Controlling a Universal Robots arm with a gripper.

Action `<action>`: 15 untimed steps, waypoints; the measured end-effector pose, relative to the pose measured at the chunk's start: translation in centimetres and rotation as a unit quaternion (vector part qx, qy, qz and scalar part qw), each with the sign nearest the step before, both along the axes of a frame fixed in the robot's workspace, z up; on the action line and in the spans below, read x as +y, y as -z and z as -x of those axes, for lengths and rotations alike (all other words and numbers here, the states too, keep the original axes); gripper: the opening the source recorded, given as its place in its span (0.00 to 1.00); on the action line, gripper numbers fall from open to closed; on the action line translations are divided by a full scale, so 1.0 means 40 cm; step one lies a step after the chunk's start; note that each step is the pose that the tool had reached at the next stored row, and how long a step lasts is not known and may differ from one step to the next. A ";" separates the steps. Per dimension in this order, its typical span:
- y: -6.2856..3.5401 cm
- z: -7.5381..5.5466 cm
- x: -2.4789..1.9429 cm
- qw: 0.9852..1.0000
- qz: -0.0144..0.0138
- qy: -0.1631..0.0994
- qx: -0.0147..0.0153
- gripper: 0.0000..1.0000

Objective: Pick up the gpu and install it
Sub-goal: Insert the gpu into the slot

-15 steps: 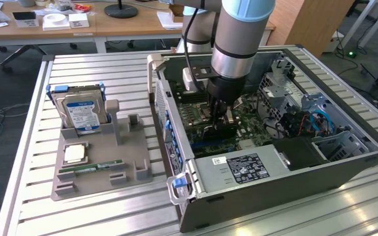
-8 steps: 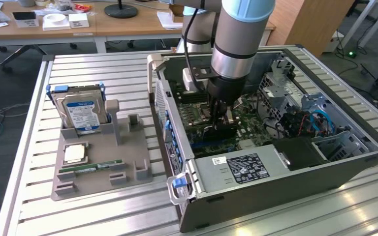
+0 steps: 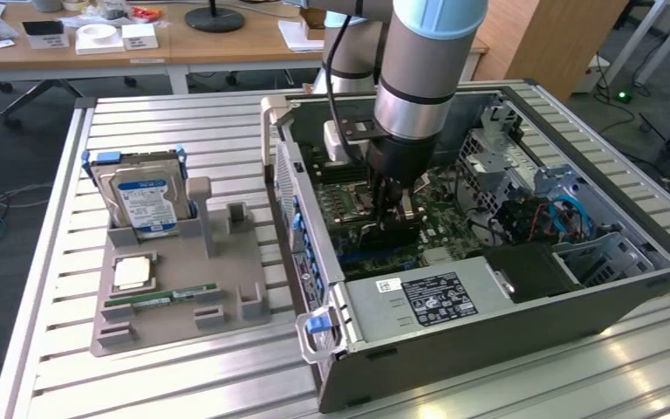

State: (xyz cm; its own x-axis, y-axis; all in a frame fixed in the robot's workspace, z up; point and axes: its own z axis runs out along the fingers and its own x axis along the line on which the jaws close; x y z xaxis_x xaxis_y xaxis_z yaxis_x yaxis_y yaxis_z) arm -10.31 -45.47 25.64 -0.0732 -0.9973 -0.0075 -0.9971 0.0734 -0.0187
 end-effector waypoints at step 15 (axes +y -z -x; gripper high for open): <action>0.000 0.000 -0.003 1.000 0.000 0.000 0.000 0.37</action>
State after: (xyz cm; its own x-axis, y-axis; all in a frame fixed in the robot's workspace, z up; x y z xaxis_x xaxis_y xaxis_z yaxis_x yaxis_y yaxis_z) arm -10.32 -45.61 25.65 -0.0732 -0.9973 -0.0076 -0.9971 0.0733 -0.0186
